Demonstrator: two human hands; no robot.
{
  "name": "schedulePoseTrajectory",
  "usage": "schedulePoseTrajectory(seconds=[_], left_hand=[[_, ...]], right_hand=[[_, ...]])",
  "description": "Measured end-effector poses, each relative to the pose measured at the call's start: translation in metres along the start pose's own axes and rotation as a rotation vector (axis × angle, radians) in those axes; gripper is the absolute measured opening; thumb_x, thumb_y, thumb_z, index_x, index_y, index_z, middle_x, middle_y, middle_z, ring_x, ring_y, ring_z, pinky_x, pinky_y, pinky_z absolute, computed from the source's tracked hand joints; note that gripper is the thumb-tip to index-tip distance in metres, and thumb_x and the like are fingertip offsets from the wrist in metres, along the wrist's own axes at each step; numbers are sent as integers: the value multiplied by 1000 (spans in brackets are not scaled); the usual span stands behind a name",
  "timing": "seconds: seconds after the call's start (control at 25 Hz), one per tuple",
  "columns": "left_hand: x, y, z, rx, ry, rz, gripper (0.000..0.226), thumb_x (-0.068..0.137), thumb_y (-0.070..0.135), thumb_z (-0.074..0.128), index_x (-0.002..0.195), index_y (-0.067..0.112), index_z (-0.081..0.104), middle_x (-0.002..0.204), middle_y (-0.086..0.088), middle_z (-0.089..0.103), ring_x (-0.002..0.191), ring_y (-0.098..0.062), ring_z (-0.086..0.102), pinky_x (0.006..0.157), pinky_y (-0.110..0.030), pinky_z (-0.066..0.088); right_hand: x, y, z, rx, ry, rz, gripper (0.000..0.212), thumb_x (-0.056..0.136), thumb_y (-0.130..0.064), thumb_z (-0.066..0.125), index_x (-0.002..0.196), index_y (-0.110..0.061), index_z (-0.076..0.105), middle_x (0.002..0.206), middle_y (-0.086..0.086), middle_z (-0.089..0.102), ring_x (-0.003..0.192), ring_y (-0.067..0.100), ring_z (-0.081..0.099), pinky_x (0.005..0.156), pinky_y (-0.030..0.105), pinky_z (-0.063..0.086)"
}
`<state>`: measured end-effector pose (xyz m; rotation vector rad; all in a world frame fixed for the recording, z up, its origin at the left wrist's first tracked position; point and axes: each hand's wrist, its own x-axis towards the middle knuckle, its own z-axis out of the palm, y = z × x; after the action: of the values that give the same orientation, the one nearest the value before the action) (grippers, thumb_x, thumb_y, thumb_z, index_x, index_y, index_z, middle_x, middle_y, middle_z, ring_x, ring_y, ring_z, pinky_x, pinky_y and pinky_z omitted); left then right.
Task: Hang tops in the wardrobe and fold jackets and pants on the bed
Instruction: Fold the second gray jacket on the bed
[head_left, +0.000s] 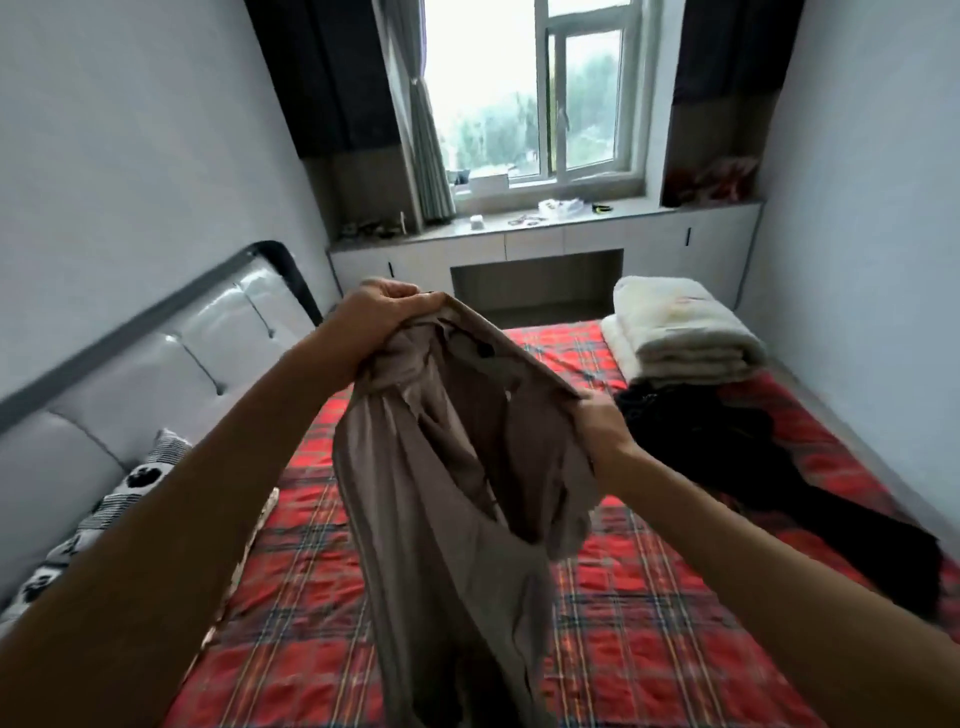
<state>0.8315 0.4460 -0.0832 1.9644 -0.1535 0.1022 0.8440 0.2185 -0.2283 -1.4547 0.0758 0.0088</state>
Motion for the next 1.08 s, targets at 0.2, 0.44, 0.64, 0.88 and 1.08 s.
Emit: schedulePoseTrajectory(seconds=[0.2,0.44,0.64,0.88,1.08], left_hand=[[-2,27,-4,-21,-81,-59,26,93,28,63,94,5,75,82,-15,72,62,-15,66,59,-21,55],[7,38,-23,-127,-125,56,25,87,34,61,73,18,75,72,5,71,63,-5,65,55,-15,49],[10,44,-40,-74,-568,72,33,93,21,61,120,1,59,115,-18,66,104,-31,64,90,-35,55],[11,42,-26,146,-787,91,46,90,-8,60,133,2,50,123,-19,64,93,-19,65,77,-29,54],[25,29,32,295,-513,260,51,81,-8,71,126,8,55,117,-18,60,99,-21,64,81,-28,58]], right_hand=[[-7,-126,-39,327,-48,94,38,96,-17,52,65,-7,72,61,7,70,56,18,67,47,21,52],[8,-199,-29,403,-26,-72,20,97,-11,48,100,-4,66,88,14,67,73,22,64,56,28,57],[15,-231,-15,499,17,-161,25,97,-15,51,115,0,61,120,18,65,99,29,66,70,32,58],[11,-265,-23,535,-5,-235,40,101,-17,41,130,8,55,132,21,60,121,33,59,88,39,54],[4,-278,-45,512,-69,-249,40,103,-19,41,132,4,55,129,19,63,112,30,64,77,36,57]])
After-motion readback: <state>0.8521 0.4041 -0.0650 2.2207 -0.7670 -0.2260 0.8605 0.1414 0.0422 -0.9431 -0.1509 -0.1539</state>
